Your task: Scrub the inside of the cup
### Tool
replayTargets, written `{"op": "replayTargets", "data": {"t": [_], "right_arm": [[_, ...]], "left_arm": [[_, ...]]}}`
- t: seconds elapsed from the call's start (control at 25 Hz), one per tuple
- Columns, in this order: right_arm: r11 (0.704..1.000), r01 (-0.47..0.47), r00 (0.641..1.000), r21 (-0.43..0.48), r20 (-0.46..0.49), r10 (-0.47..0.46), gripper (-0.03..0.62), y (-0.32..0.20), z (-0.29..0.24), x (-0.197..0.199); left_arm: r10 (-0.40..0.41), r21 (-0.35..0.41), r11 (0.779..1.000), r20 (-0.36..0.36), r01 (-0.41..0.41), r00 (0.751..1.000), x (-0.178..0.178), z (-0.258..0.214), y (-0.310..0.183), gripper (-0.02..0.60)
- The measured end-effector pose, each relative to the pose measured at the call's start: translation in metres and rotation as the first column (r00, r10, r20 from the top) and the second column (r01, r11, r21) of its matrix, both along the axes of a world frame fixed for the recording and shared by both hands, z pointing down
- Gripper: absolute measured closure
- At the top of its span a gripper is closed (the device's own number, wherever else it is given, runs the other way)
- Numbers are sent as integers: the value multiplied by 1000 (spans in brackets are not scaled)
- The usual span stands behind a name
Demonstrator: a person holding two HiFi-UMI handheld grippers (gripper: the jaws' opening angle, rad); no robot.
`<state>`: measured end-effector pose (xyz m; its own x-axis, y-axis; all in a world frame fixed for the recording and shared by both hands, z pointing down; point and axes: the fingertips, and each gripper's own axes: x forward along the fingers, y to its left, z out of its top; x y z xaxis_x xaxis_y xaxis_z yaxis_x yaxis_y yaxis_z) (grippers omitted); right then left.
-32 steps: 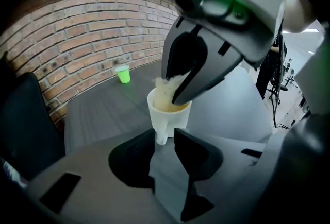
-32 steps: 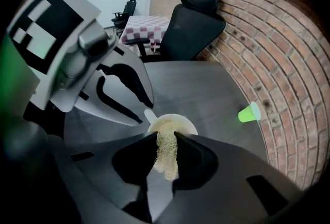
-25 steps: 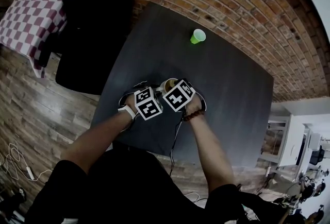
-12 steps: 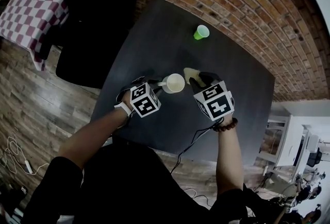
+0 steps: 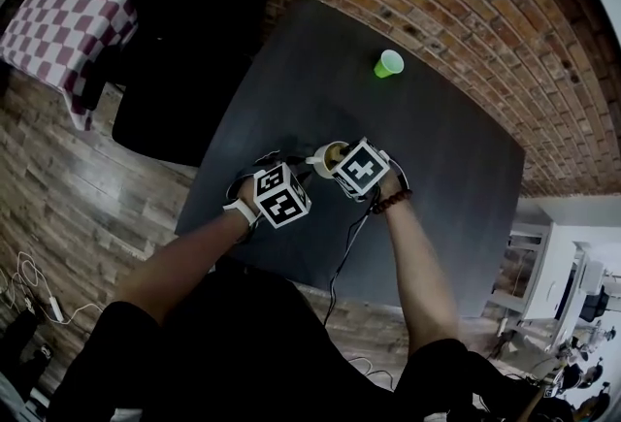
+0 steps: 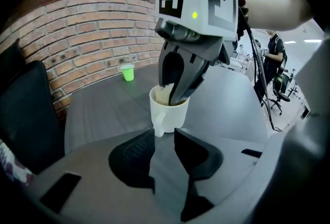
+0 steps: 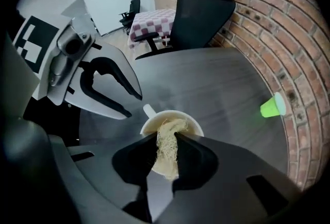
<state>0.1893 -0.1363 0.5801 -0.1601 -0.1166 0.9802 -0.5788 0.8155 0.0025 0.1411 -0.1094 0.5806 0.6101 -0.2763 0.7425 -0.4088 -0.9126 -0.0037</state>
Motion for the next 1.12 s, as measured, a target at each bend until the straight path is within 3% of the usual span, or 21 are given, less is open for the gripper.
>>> {"op": "replayTargets", "data": {"t": [0.2,0.4,0.48,0.56,0.64,0.72,0.8,0.84,0.96,1.12], "right_arm": [[996,-33,996,-88,75,40,503,0,4,-7],[986,-77,967,-149,228,110,503,1,-43,-5],[986,-85,946,-143,300,125,503,-1,-72,-4],[993,-81,942,-81,320,103,503,-9,-100,2],[999,-2,966,40,258,-9,503,-18,-119,4],[971,197,970,137,114,-214,503,-15,-117,2],[917,380,924,122,-15,-382,503,-2,-95,-2],[898,429,903,92,-47,-427,503,6,-81,-4],[884,467,883,36,-82,-463,503,16,-43,-7],[896,443,891,24,-126,-437,503,9,-5,-6]], "left_arm": [[15,8,1000,15,-16,1000,2,3,-4,454],[20,11,1000,14,-20,1000,2,2,-6,454],[17,8,1000,14,-17,1000,0,3,-6,454],[13,3,1000,12,-13,1000,-2,3,-6,454],[11,4,1000,12,-11,1000,-3,2,-6,454],[12,5,1000,12,-12,1000,-3,2,-6,454],[14,8,1000,10,-14,1000,-2,-1,-5,454],[15,9,1000,9,-15,1000,0,-2,-5,454],[17,15,1000,7,-17,1000,1,-6,-3,454],[20,26,999,19,-20,1000,-1,-5,-4,454]]}}
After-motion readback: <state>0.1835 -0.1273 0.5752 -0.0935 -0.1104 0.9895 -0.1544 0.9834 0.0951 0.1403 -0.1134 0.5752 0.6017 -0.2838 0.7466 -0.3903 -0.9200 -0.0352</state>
